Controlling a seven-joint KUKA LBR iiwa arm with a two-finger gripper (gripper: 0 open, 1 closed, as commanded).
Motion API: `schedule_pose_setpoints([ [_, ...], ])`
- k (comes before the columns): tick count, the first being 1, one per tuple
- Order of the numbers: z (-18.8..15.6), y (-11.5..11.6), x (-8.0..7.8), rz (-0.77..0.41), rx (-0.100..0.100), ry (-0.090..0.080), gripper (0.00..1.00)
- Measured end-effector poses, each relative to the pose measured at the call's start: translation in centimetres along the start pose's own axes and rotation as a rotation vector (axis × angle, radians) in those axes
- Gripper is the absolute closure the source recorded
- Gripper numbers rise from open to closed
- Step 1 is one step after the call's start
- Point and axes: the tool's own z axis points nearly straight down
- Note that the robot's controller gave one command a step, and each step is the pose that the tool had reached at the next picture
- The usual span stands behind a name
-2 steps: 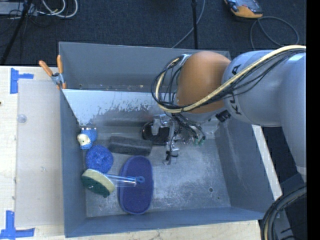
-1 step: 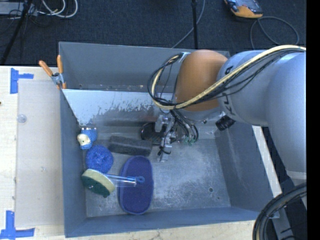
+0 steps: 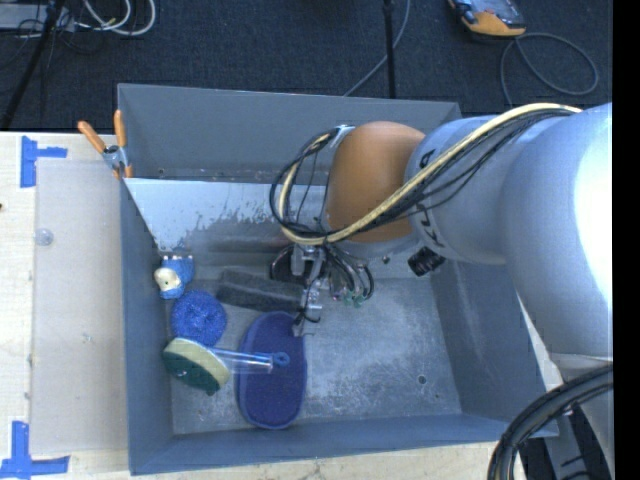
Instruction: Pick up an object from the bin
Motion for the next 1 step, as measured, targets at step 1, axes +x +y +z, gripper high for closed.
schedule_pose_setpoints([
  [1, 2.19, -1.93, -0.88, 0.043, -0.016, 0.026, 1.00],
])
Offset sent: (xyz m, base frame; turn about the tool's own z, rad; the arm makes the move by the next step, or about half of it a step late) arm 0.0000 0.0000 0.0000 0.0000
